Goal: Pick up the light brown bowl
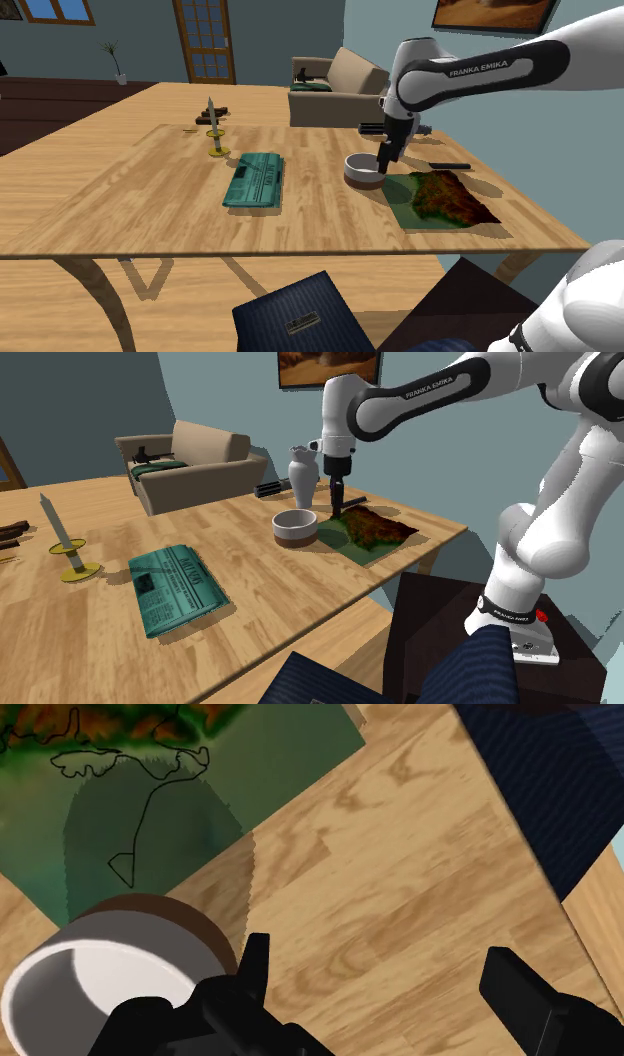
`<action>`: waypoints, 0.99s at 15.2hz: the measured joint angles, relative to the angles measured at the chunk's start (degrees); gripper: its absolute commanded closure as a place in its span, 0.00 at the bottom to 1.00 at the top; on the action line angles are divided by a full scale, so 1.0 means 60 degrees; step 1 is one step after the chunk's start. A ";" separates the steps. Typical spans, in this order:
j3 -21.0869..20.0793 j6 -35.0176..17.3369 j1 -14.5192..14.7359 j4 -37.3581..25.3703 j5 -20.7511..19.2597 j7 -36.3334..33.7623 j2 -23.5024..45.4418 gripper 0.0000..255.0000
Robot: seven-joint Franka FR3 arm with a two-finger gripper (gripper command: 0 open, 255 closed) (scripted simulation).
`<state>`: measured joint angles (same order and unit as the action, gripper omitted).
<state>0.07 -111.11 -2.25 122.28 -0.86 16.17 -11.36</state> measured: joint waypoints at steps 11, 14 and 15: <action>0.0329 -0.0667 -0.0338 -0.3137 -0.0177 0.0619 0.4042 0.00; 0.0378 -0.0646 -0.0420 -0.4092 -0.0187 0.0741 0.5033 0.00; 0.0381 -0.0722 -0.0427 -0.4150 -0.0187 0.0749 0.5172 0.00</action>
<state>2.35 -115.44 -4.81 97.38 -1.98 20.66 19.68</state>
